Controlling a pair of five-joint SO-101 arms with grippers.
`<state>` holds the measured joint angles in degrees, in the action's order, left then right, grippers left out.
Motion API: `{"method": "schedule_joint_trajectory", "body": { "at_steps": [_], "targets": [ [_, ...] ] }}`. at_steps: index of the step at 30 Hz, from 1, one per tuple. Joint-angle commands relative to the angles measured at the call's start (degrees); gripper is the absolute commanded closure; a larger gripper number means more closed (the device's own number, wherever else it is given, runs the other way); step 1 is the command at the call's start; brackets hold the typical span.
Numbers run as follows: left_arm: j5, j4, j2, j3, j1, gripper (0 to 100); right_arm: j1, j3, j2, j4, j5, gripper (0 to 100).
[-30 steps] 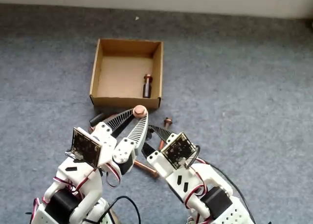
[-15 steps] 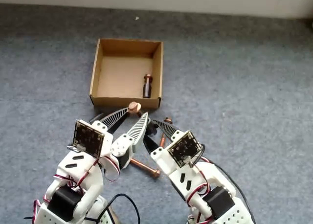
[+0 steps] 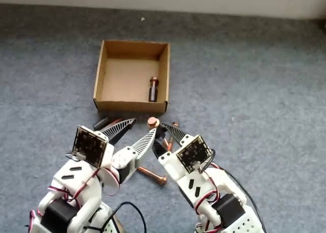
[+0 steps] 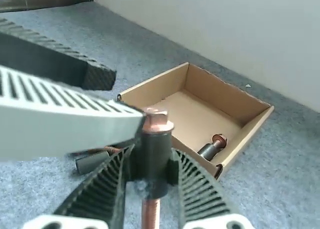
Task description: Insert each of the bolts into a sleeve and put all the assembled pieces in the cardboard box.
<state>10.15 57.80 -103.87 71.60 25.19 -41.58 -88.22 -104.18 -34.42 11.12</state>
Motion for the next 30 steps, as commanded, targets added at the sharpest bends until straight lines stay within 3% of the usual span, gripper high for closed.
{"method": "schedule_joint_trajectory", "body": {
  "at_steps": [1, 4, 12, 18, 22, 30],
  "targets": [
    [-2.29, 1.05, 0.04, -4.97, -2.51, 80, 0.84, 4.26, -0.92, 1.54, 0.18, 99.3],
    [-9.41, 1.14, 0.04, -4.88, -3.47, 80, 0.84, 4.18, -0.92, 1.54, 0.18, 99.3],
    [-20.48, 4.57, -0.13, -1.54, -11.91, 100, 0.92, 0.66, -0.92, 1.54, 0.18, 99.3],
    [-21.54, 7.21, -0.22, 5.23, -24.92, 99, 0.92, -0.31, -0.4, 1.36, 0.18, 99.3],
    [-21.63, 7.21, -0.22, 12.7, -30.73, 99, 0.92, 0.31, -0.31, -4.35, 0.18, 99.1],
    [-23.65, 7.38, -0.22, 18.42, -33.98, 99, 0.84, 8.92, 9.98, -5.49, 0.7, 98.9]
  ]
}}
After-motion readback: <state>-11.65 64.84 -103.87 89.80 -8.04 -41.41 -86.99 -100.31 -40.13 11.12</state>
